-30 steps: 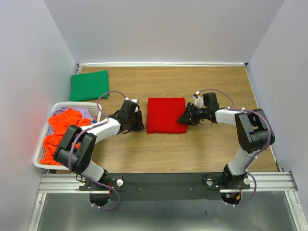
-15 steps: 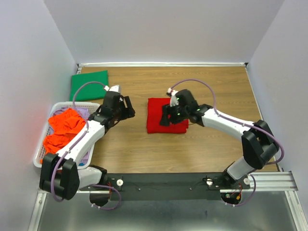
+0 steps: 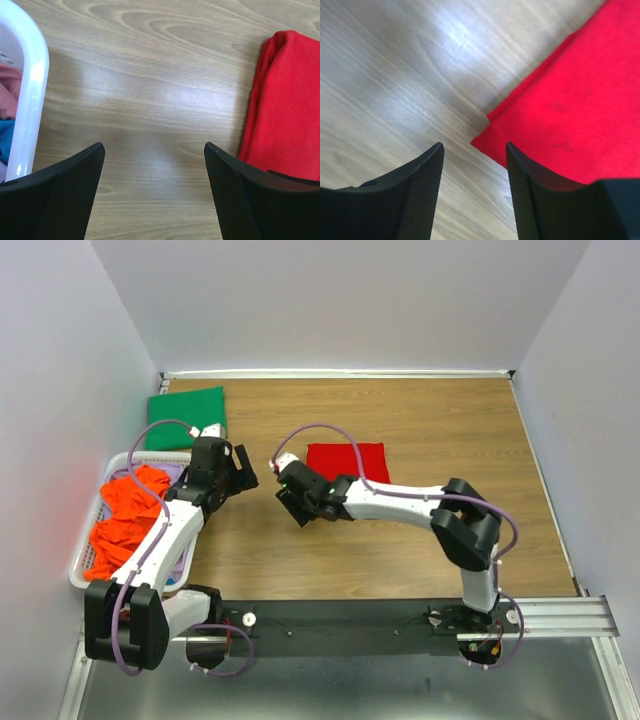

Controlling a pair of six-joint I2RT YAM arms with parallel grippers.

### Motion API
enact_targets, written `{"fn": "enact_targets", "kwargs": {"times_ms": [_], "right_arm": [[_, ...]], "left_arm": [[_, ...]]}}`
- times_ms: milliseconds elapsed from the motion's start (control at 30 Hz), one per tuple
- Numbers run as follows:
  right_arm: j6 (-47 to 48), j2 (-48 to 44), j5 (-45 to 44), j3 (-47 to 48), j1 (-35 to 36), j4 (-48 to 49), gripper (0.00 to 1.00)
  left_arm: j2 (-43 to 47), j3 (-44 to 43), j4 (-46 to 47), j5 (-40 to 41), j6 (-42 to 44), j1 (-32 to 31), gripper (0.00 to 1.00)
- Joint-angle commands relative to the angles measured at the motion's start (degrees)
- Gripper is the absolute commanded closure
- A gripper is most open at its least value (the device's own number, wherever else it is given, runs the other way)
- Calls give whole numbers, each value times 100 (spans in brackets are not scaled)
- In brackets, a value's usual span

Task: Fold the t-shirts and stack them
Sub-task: Fold the tshirt

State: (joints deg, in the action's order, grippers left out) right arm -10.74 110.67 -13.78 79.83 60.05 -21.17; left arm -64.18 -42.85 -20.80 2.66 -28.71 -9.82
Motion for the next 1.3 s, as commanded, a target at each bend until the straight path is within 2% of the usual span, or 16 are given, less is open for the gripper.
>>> {"fn": "enact_targets", "kwargs": {"times_ms": [0, 333, 433, 467, 500, 533, 600, 833, 967, 1167, 1267], "right_arm": [[441, 647, -977, 427, 296, -502, 42], [486, 1308, -1812, 560, 499, -757, 55], [433, 1273, -1891, 463, 499, -783, 67], [415, 1203, -1900, 411, 499, -784, 79], [415, 1167, -1900, 410, 499, -775, 79], [389, 1141, -1892, 376, 499, -775, 88], [363, 1088, -1839, 358, 499, -775, 98], [64, 465, -1435, 200, 394, -459, 99], [-191, -97, -1014, -230, 200, -20, 99], [-428, -564, -697, -653, -90, 262, 99], [-516, -740, -512, -846, -187, 438, 99]], "left_arm": [[116, 66, -3, -177, 164, 86, 12], [55, 22, 111, -441, 278, 104, 14], [-32, 14, 181, -599, 313, 104, 15], [-129, -4, 216, -730, 287, 104, 15], [-130, -4, 216, -731, 287, 104, 15], [-190, -13, 251, -801, 252, 104, 15], [-243, -21, 322, -880, 217, 104, 15], [-700, -101, 620, -1399, -108, 42, 15], [-1087, -171, 1015, -1750, -407, -247, 15], [-1675, -338, 1455, -1856, -934, -643, 15], [-1869, -277, 2033, -2224, -1321, -749, 14]]}}
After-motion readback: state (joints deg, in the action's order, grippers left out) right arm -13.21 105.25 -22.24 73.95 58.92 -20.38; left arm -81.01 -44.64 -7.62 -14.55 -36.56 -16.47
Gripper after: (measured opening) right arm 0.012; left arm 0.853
